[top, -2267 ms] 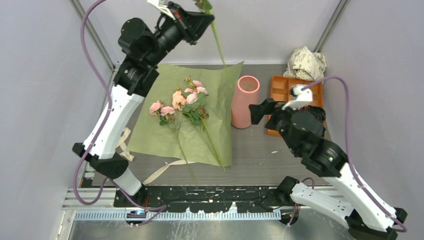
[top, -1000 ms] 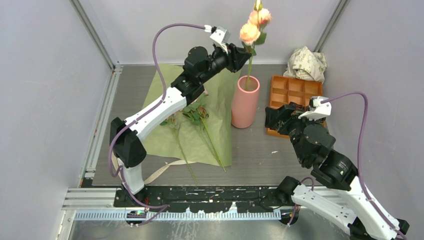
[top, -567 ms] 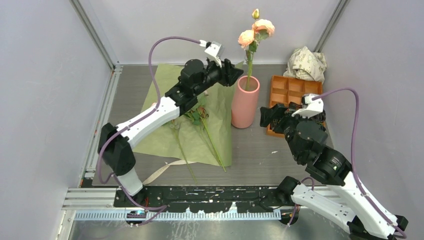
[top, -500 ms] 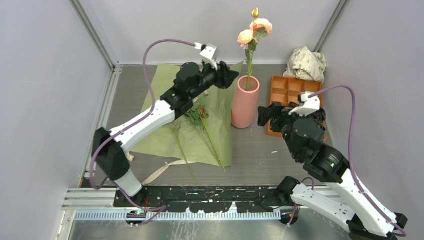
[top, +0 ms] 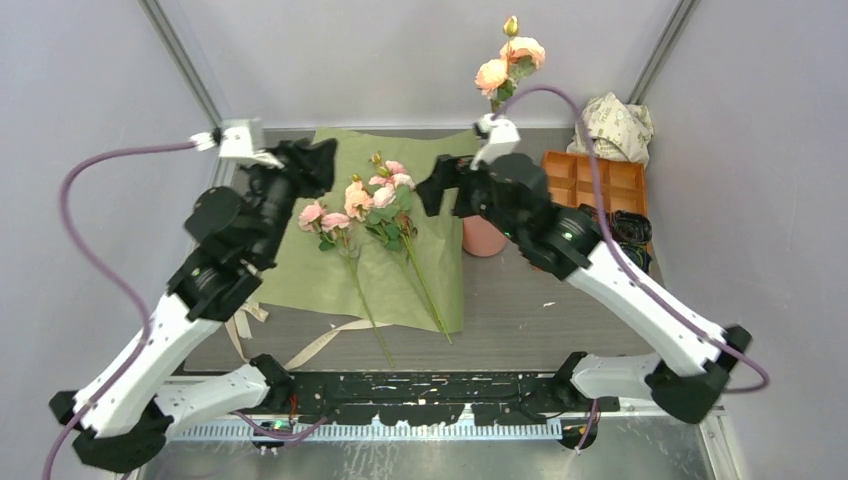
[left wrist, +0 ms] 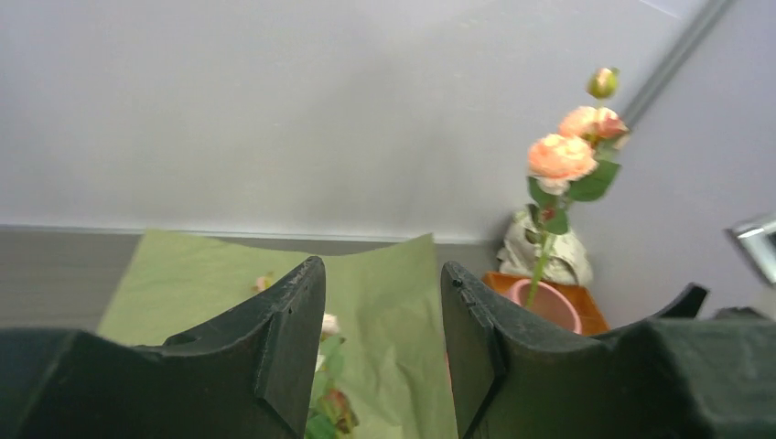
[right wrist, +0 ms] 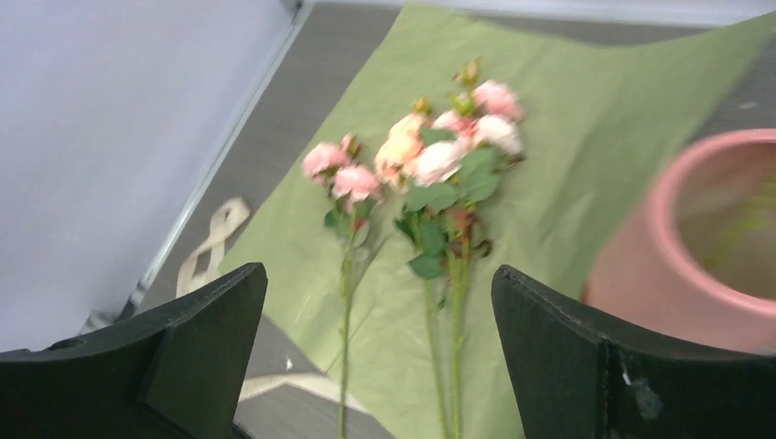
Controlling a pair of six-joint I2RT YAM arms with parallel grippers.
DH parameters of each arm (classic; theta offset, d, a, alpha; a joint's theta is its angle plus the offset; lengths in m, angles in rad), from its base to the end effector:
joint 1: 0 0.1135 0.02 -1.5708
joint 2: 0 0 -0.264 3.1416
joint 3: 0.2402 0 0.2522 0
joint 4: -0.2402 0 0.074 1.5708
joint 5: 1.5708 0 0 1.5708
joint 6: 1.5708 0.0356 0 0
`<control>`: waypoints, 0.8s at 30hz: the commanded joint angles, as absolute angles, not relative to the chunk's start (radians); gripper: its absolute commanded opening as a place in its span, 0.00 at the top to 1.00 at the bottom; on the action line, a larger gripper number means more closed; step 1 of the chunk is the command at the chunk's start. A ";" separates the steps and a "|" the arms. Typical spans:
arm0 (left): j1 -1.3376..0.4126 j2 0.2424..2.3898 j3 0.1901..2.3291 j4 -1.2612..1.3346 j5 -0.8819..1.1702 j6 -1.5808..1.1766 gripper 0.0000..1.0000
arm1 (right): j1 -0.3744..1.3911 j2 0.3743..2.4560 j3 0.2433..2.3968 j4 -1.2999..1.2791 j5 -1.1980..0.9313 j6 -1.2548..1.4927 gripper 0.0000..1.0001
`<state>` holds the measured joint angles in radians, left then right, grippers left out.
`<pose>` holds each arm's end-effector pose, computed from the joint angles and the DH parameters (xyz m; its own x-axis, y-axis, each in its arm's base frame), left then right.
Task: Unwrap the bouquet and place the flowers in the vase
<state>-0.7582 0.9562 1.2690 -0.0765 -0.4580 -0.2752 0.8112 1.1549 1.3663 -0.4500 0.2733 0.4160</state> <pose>0.1454 -0.1160 0.4865 0.0808 -0.4122 -0.9075 0.3394 0.8675 -0.3638 0.1760 0.1714 0.4395 -0.3580 0.1881 -0.9146 -0.4077 0.8497 0.3343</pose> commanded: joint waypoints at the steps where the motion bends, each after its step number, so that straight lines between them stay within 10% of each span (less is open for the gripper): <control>1: -0.760 0.856 1.246 -0.254 -0.694 -0.234 0.49 | 0.888 1.345 1.505 -0.416 0.076 0.396 0.03; 24: -0.761 0.610 1.216 -0.473 -0.980 -0.261 0.48 | 0.976 2.304 2.132 -0.783 -0.148 0.460 0.23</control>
<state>-0.7582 0.5945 1.2121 -0.4568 -0.9562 -0.2539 0.9779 2.3058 2.0495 -0.7815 -0.1181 0.4519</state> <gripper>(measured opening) 0.514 0.778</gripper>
